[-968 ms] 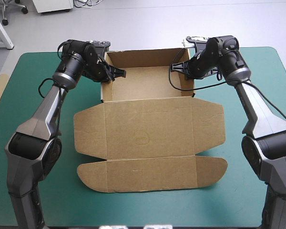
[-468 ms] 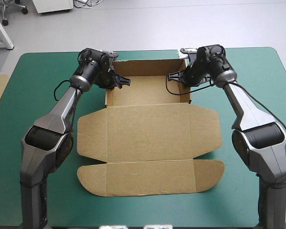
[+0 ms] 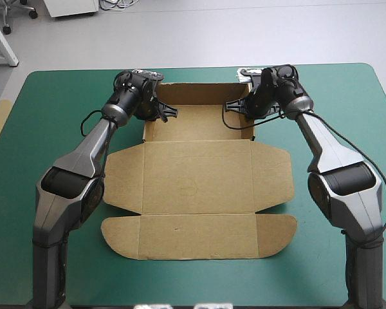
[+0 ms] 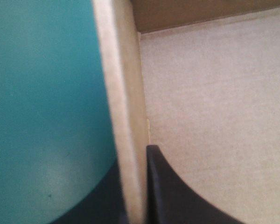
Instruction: Fold the box
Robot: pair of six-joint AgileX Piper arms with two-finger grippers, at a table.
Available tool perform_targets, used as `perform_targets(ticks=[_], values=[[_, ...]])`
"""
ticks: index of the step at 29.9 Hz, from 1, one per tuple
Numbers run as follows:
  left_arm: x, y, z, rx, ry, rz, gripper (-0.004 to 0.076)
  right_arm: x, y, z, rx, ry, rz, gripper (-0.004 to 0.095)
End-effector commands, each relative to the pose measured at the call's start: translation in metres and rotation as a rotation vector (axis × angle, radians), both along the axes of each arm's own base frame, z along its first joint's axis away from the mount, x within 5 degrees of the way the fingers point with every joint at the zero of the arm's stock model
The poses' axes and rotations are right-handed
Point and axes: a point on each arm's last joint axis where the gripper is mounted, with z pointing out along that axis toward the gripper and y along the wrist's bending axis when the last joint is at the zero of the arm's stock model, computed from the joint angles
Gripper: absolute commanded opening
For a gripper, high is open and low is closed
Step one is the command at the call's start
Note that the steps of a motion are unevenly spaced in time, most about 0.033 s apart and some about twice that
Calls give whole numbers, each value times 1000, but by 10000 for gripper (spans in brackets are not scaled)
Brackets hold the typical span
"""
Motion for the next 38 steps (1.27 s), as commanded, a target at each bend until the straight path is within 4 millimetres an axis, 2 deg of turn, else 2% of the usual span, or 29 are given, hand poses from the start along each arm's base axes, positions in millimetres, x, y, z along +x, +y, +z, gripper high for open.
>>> perform_targets(ticks=[1, 16, 20, 23, 26, 29, 33, 35, 38], values=[[5, 13, 16, 96, -102, -26, -10, -1, -12, 26, -70, -100, 23, 5], [2, 8, 13, 64, -54, -67, -10, -1, -9, 40, -33, -125, 41, 16], [2, 9, 13, 70, -62, -68, -10, -2, -9, 40, -33, -119, 41, 79], [2, 8, 14, 58, -60, -68, 0, -2, -9, 41, -28, -120, 42, 161], [1, 8, 15, 53, -57, -66, 81, -3, -9, 44, -27, -122, 42, 257], [-1, 9, 17, 52, -42, -62, 255, -4, -8, 51, -6, -133, 43, 314], [-5, 9, 27, 41, -57, -65, 461, -4, -6, 65, 24, -171, 45, 317], [-6, 9, 31, 33, -64, -67, 501, -5, -7, 72, 27, -182, 46, 317], [-10, 8, 40, 7, -75, -78, 504, -8, -7, 78, 26, -178, 48, 356]])
